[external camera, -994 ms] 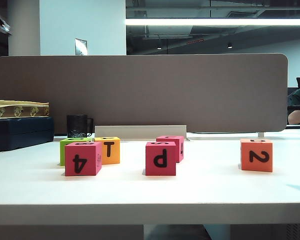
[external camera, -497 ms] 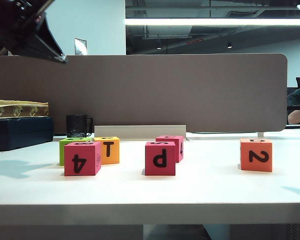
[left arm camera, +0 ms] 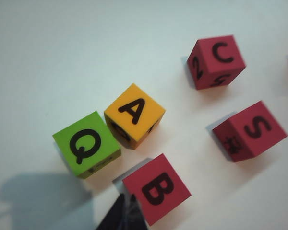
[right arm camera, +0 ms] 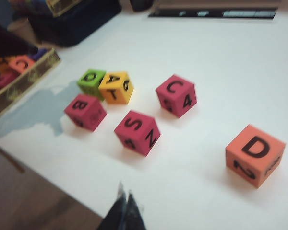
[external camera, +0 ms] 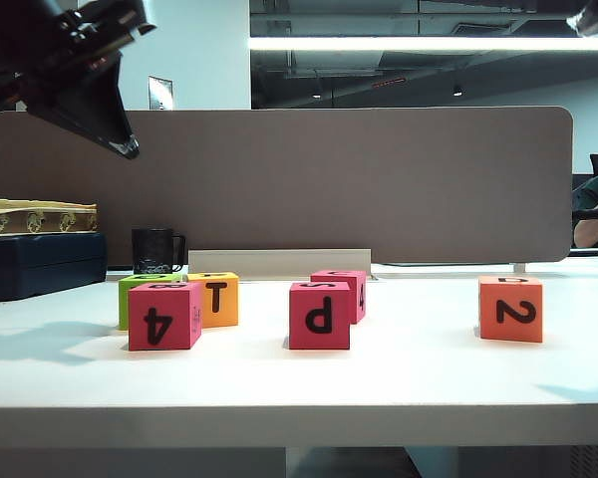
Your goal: Select the appropriate blocks from the scattered letter blocks on the table and arrange them in a row to spell out "ABCD".
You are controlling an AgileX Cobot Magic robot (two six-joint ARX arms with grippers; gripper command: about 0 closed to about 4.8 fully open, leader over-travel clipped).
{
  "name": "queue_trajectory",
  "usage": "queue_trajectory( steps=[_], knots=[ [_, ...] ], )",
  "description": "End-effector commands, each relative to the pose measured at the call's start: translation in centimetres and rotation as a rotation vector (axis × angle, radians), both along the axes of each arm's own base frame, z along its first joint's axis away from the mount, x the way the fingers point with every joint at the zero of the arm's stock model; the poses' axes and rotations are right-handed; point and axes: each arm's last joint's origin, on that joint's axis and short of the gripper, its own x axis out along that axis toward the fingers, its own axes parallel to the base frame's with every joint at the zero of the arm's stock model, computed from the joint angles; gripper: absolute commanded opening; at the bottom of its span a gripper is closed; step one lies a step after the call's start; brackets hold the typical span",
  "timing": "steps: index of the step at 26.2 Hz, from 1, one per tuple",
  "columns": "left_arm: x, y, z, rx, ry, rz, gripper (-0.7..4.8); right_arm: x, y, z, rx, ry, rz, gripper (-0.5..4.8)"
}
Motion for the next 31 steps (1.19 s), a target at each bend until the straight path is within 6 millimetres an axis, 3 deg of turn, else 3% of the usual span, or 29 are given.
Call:
queue_trajectory(
  steps=[1, 8, 16, 19, 24, 27, 31],
  knots=[
    [0.2, -0.6, 0.5, 0.036, -0.061, -0.009, -0.06, -0.4, 0.2, 0.6, -0.023, -0.023, 0.054, -0.02],
    [1.8, -1.2, -1.3, 0.074, -0.043, -0.029, -0.06, -0.4, 1.0, 2.9, -0.047, -0.016, 0.086, -0.02],
    [2.8, -1.3, -1.6, 0.155, -0.12, -0.028, 0.06, 4.0, 2.9, 4.3, -0.109, 0.102, 0.095, -0.02],
    [3.1, -1.3, -1.6, 0.207, -0.167, -0.016, 0.9, 5.8, 3.8, 4.6, -0.139, 0.122, 0.114, -0.02],
    [4.7, -1.7, -2.1, 0.243, -0.157, -0.03, 0.99, 8.1, 4.8, 4.7, -0.157, 0.163, 0.119, -0.02],
    [6.9, -2.3, -2.3, 0.26, -0.116, -0.038, 1.96, 9.2, 5.3, 4.9, -0.177, 0.164, 0.13, -0.02],
    [9.0, -3.0, -2.7, 0.261, -0.078, -0.031, 2.8, 9.8, 5.6, 5.0, -0.178, 0.167, 0.131, -0.02]
  ],
)
